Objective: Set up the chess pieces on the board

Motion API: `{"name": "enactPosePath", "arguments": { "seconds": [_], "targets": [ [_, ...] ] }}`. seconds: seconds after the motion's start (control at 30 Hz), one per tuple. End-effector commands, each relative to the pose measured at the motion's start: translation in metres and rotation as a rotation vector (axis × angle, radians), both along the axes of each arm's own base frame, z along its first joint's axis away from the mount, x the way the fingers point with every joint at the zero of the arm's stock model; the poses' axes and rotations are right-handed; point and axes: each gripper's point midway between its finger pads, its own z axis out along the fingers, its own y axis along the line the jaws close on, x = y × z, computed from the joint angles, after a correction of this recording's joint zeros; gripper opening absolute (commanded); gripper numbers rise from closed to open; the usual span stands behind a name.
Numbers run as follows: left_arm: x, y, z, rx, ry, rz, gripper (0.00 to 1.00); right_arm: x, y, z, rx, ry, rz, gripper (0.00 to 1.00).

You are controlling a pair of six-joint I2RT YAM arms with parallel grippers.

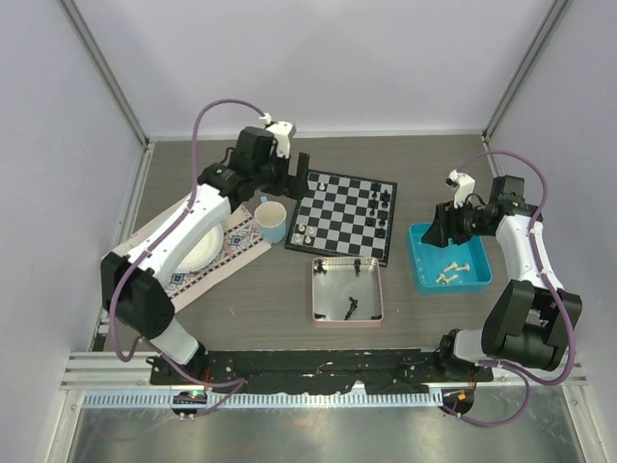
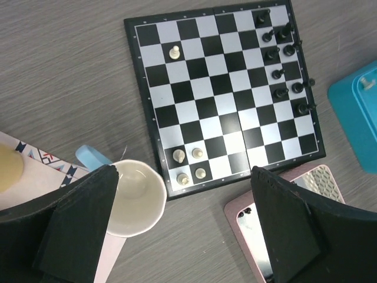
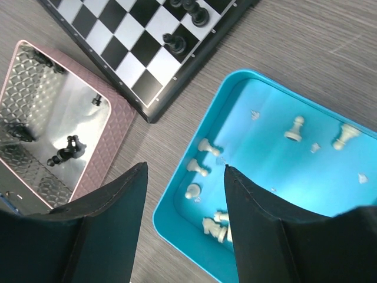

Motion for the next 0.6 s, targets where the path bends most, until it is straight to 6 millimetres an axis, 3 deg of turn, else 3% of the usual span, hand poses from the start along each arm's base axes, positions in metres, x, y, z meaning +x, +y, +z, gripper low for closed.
{"name": "enactPosePath", "arguments": {
  "seconds": [0.0,0.07,0.13,0.23,0.4,0.57],
  "targets": [
    [-0.003,-0.003,0.026,-0.16,-0.078,-0.027,1.0,0.001,-0.02,0.013,-0.106,0.006,-0.078,0.6],
    [-0.013,-0.003,0.022,-0.172,-0.088,-0.064,1.0,0.002,-0.033,0.008,-0.153,0.038,-0.163,0.6],
    [-0.023,-0.002,0.038,-0.21,-0.146,-0.095,1.0,0.008,-0.051,0.006,-0.226,0.035,-0.26,0.6],
    [-0.041,-0.004,0.047,-0.269,-0.196,-0.153,1.0,0.011,-0.065,-0.001,-0.262,0.05,-0.366,0.56],
    [-0.062,0.0,0.041,-0.327,-0.237,-0.18,1.0,0.01,-0.073,-0.021,-0.3,0.113,-0.37,0.5],
    [-0.066,-0.004,0.043,-0.401,-0.264,-0.184,1.0,0.014,-0.067,-0.043,-0.26,0.174,-0.32,0.47]
  ]
}}
